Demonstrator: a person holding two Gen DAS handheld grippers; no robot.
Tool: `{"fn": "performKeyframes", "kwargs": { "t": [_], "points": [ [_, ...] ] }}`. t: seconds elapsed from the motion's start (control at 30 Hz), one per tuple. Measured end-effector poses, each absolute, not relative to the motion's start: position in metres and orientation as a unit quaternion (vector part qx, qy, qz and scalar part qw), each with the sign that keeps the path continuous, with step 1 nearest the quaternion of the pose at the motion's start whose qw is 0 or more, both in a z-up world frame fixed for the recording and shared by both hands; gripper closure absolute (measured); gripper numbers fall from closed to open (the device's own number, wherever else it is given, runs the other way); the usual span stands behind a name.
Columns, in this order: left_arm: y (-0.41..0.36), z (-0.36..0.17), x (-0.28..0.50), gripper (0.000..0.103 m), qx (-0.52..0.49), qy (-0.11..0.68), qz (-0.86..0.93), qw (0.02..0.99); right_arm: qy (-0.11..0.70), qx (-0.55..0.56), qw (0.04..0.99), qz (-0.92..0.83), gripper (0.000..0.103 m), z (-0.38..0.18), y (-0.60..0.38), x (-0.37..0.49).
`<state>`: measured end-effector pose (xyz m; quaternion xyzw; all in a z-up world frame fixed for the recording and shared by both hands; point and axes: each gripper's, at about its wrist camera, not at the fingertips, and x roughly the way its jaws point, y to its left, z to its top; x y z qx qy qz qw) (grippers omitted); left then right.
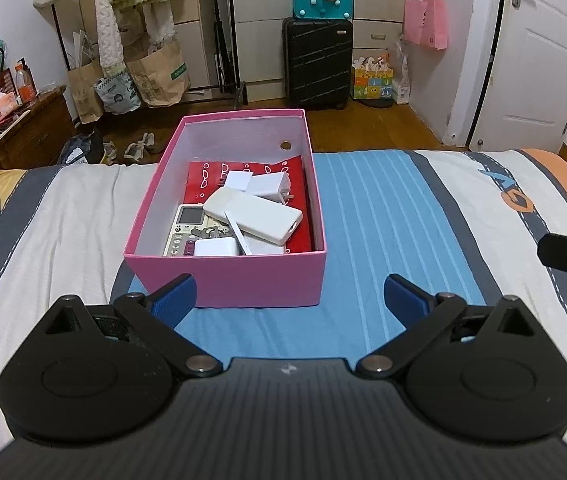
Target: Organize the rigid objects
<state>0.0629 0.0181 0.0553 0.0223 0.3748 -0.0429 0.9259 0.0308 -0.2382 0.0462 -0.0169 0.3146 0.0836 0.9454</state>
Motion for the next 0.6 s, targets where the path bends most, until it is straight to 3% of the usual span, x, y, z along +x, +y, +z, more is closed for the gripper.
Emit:
{"fn": "performKeyframes", "kwargs": {
  "t": [0.6],
  "points": [
    [0.0183,0.0565,0.0623,0.002,0.013,0.392,-0.032,0.919,0.301,-0.044,0.951,0.050,0.008,0.0453,-0.2354,0.0254]
  ]
}}
